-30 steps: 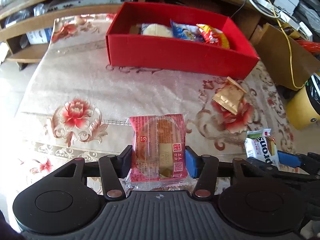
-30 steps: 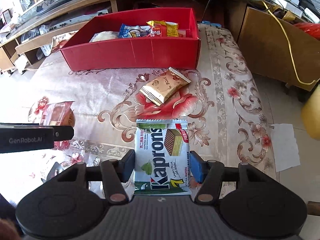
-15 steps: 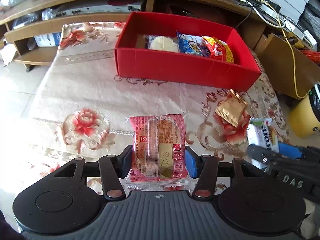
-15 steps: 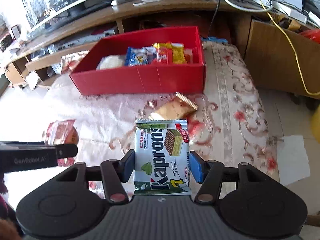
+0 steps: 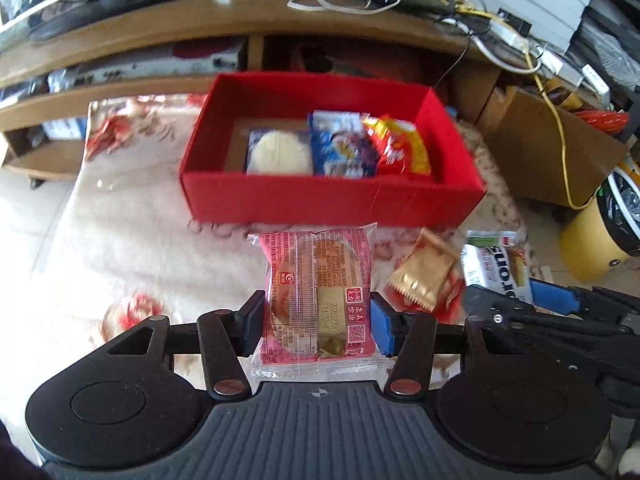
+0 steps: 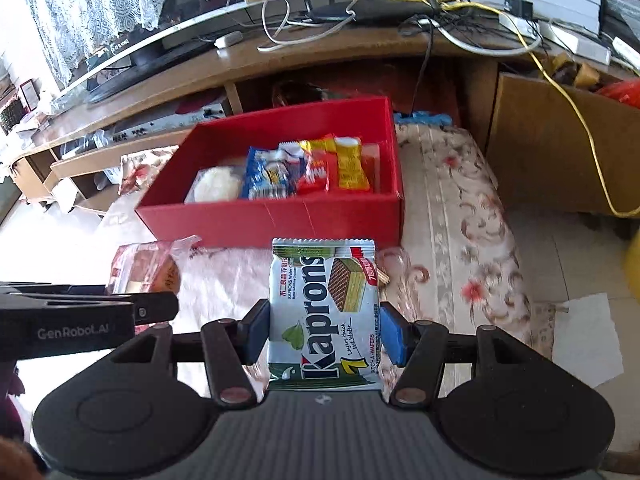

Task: Organize snacks
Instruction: 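Lift the pink cake and Kaprons wafer and carry them toward the red box, then lower the pink cake with the left tool while the right tool lowers the Kaprons wafer into the box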

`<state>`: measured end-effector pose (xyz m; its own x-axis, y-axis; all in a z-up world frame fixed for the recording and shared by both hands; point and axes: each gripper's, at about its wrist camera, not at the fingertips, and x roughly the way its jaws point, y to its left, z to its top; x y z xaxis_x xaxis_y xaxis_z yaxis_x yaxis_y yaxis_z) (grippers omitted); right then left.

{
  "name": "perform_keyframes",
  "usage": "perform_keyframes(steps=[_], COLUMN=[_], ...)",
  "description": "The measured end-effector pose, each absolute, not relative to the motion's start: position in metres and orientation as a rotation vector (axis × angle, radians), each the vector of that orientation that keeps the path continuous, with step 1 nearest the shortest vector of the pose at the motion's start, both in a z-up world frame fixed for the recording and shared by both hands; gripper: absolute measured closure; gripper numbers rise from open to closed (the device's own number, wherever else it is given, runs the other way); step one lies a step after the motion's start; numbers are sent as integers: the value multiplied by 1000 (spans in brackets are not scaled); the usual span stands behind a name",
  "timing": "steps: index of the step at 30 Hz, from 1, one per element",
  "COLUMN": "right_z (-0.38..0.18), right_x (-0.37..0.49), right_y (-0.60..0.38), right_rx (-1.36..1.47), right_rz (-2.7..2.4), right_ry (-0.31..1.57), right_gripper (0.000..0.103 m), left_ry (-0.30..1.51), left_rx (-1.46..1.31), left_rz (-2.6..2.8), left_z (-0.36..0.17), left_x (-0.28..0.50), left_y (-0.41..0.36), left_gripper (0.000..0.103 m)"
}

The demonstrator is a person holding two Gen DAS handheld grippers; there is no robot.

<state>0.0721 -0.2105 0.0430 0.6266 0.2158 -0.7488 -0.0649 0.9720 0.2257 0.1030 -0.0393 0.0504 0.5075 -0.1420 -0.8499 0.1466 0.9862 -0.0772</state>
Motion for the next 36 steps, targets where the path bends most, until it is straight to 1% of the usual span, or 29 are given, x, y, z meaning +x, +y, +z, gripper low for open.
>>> perform_keyframes(steps=[3, 18, 36], right_z=[47, 43, 36], right_x=[84, 143, 207], right_y=[-213, -222, -216], right_rx=[214, 265, 247], right_rz=[183, 203, 182], right_ry=[848, 834, 831], right_gripper=[49, 49, 49], left_ry=[1005, 957, 932], left_rx=[16, 47, 57], left_rz=[-181, -170, -159], left_z=[55, 61, 51], left_x=[112, 167, 225], left_y=[-45, -60, -60], left_gripper=[43, 43, 43])
